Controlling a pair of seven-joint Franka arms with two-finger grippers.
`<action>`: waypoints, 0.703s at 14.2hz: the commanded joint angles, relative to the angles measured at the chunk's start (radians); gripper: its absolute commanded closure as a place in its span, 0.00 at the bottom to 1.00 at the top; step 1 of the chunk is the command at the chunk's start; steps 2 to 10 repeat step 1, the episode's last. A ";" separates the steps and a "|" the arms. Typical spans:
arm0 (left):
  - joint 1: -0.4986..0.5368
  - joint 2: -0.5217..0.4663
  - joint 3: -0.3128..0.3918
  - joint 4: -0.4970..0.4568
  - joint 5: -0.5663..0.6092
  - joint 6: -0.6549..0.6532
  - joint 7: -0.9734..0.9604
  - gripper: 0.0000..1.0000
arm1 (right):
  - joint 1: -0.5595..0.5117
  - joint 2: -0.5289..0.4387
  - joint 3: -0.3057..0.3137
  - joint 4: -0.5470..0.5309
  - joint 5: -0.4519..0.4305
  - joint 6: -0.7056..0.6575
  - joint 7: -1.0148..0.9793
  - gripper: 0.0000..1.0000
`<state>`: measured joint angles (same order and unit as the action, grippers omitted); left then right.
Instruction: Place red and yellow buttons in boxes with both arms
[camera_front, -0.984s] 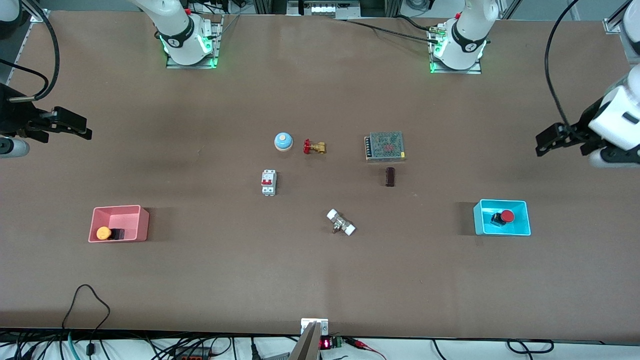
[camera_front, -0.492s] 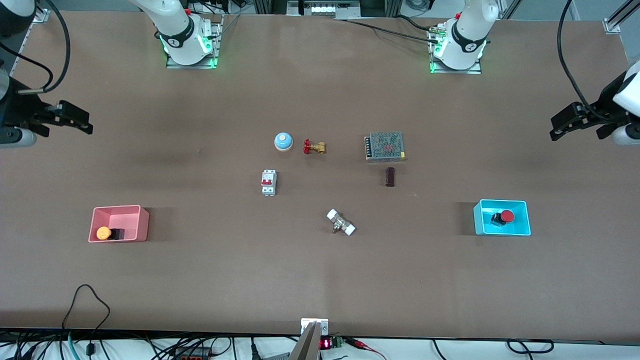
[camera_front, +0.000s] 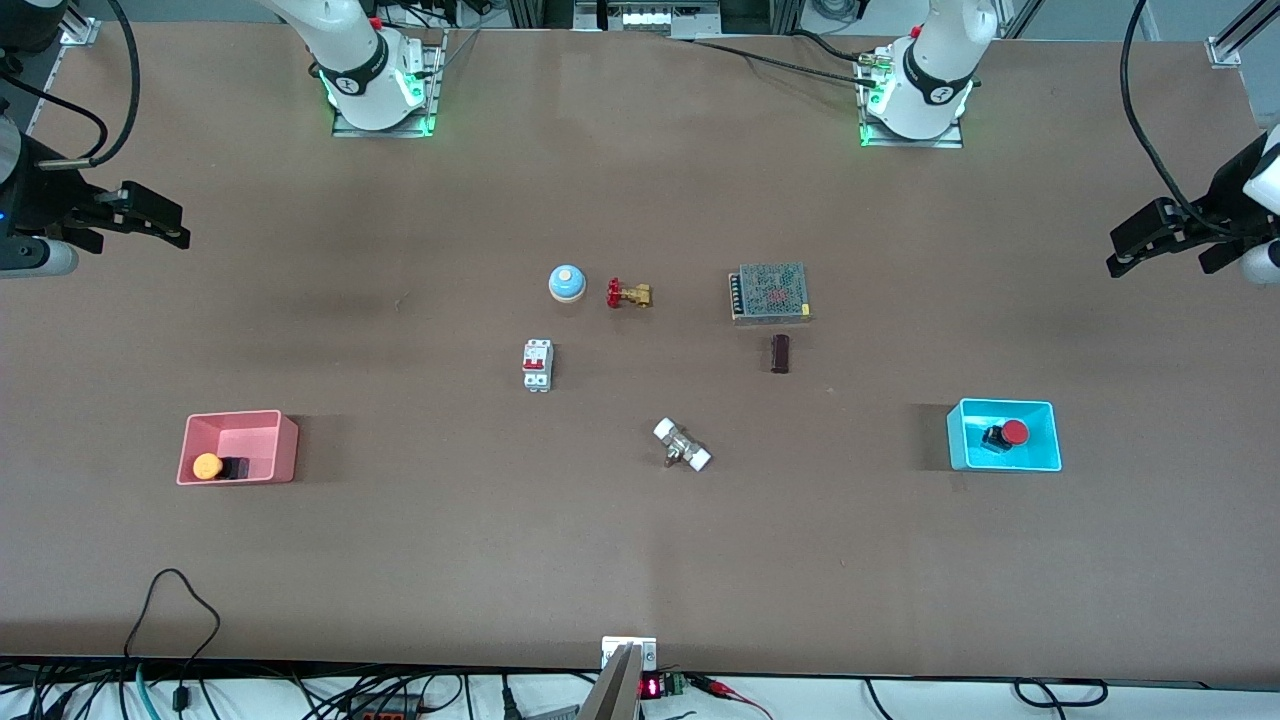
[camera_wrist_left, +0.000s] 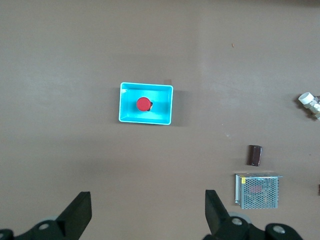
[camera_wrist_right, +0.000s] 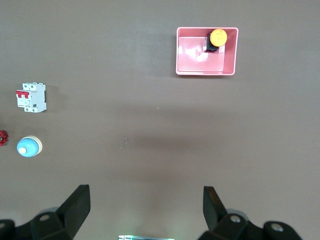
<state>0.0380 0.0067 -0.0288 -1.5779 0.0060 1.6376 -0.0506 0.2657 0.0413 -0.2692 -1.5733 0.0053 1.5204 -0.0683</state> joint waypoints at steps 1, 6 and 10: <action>0.017 -0.022 0.009 -0.016 -0.032 0.005 0.017 0.00 | 0.001 -0.018 0.004 -0.014 -0.016 -0.008 0.022 0.00; 0.017 -0.022 0.009 -0.016 -0.032 0.005 0.017 0.00 | 0.001 -0.018 0.004 -0.014 -0.016 -0.008 0.022 0.00; 0.017 -0.022 0.009 -0.016 -0.032 0.005 0.017 0.00 | 0.001 -0.018 0.004 -0.014 -0.016 -0.008 0.022 0.00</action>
